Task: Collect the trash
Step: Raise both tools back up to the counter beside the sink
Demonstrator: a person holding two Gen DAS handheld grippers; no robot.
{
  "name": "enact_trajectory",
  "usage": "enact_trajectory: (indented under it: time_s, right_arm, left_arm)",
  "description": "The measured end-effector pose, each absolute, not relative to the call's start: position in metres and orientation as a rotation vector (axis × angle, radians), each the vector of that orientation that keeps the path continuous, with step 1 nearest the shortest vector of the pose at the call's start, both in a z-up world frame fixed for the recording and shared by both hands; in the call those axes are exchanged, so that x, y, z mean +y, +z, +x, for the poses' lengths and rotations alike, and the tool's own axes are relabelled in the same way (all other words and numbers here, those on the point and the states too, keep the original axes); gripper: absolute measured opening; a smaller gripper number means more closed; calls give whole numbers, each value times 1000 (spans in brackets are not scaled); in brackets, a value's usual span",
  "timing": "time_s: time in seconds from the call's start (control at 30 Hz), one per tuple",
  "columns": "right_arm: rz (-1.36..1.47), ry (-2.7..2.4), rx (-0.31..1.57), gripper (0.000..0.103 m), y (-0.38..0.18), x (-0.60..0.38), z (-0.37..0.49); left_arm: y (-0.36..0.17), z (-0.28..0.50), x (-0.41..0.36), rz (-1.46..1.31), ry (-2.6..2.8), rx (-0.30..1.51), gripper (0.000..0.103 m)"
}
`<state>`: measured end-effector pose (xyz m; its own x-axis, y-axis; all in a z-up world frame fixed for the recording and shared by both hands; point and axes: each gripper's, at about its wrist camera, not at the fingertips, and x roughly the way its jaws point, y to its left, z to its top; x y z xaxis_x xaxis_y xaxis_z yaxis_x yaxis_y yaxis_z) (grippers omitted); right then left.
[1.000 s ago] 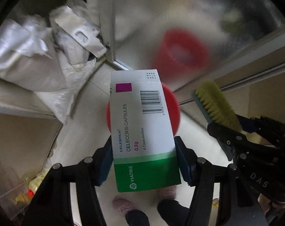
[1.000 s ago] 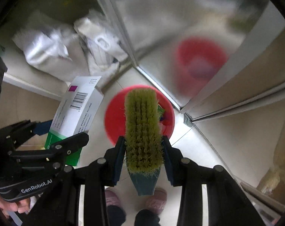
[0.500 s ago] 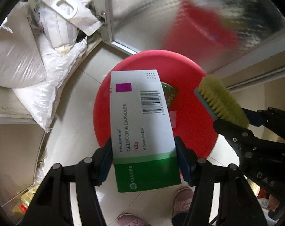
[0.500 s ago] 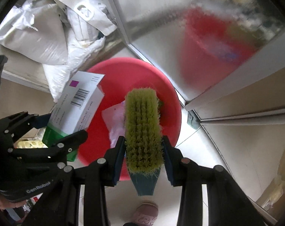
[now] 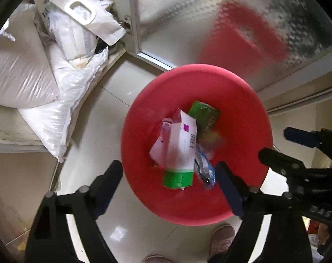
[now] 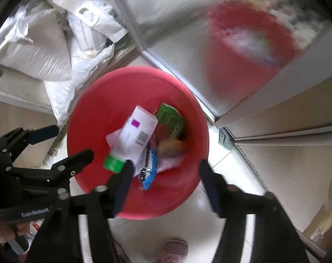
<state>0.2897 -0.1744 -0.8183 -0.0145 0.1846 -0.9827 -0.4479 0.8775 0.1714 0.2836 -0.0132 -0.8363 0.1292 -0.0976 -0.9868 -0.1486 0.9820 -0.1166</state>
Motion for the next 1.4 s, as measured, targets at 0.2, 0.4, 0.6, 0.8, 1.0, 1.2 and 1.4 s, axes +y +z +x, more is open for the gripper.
enact_trajectory:
  time_s: [0.2,0.4,0.6,0.8,1.0,1.2,1.4]
  right_arm:
    - [-199,488,1501,79,-801,-179,283]
    - [-205,435,1467,88,-751,-186,272]
    - [-184,394,1419,93,-657,-192,254]
    - [-121,350,1368,101,-543,-198,235]
    - [-136,334,1280,102,-425,-191,211]
    - [-139,312,1154,102,-308,-194,191]
    - [-98,284,1070,102,-224,-202,181]
  left_arm:
    - [-824,277,-15,-167,21,1456,95]
    - [-772,270,-14,-205,5,1429,95]
    - [-673,256,-15,-168,12,1373,95]
    - [-550,239,-12,-144,2,1298,95]
    - [-423,222,4,-186,24,1215,102]
    - [-316,204,6,-183,-19,1118,102]
    - [-229,192,7,-161,-56,1026,102]
